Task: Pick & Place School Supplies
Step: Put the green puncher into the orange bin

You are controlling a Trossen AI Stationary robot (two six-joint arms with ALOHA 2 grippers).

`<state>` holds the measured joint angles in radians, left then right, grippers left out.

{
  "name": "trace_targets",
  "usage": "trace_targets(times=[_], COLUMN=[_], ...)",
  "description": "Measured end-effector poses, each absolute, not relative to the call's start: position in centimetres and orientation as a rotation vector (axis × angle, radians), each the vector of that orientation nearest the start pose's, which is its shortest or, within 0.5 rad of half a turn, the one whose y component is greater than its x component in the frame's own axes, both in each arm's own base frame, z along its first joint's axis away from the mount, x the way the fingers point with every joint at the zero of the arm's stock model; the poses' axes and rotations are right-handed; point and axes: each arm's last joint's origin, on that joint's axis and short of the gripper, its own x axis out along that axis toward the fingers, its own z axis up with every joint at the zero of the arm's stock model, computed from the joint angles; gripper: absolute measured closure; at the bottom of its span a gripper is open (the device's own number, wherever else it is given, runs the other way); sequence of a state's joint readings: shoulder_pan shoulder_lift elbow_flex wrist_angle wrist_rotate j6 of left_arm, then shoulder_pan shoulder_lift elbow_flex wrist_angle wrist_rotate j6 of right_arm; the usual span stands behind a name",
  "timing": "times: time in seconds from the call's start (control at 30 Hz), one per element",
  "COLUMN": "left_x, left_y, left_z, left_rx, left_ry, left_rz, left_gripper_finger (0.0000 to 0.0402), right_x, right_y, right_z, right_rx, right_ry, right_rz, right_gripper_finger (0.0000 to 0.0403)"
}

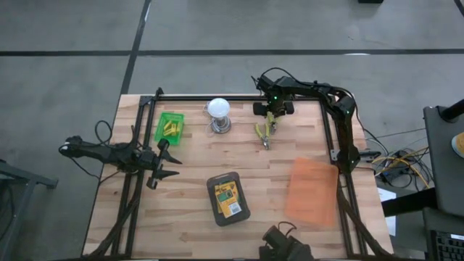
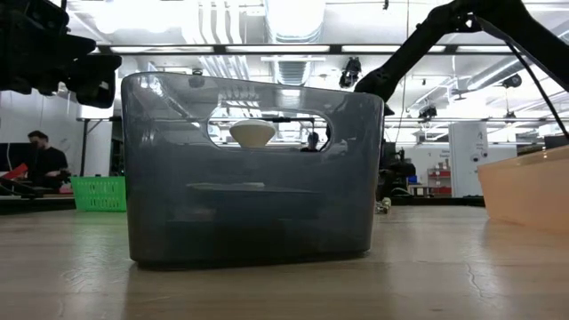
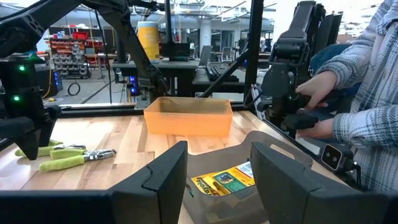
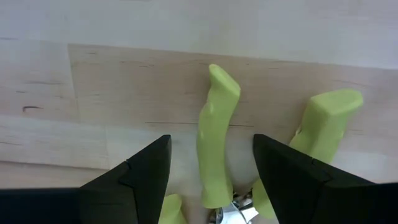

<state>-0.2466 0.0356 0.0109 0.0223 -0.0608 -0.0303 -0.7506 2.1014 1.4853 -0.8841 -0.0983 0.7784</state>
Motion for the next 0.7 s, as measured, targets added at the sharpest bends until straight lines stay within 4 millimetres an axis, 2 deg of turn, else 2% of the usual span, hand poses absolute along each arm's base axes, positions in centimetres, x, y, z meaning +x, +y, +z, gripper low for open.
trace_targets(times=[0.13, 0.23, 0.6, 0.7], left_x=[9.67, 9.67, 9.67, 9.67], left_y=[-2.25, -2.25, -2.25, -2.25], left_z=[16.66, 16.66, 16.66, 16.66], left_rx=[-0.030, -0.030, -0.030, -0.030], left_ry=[0.005, 0.005, 0.005, 0.005], left_rz=[-0.186, -0.186, -0.186, -0.186], left_gripper_finger=[0.0220, 0.0220, 0.0220, 0.0220], right_x=[29.05, 29.03, 29.21, 29.32], right_y=[-26.75, -26.74, -26.51, -26.42], right_z=[14.22, 14.24, 14.20, 14.22], right_rx=[1.233, 1.222, 1.209, 1.204], right_ry=[1.160, 1.167, 1.173, 1.174], right_rz=[-1.090, -1.088, -1.087, -1.082], right_gripper_finger=[0.0180, 0.0197, 0.0339, 0.0364])
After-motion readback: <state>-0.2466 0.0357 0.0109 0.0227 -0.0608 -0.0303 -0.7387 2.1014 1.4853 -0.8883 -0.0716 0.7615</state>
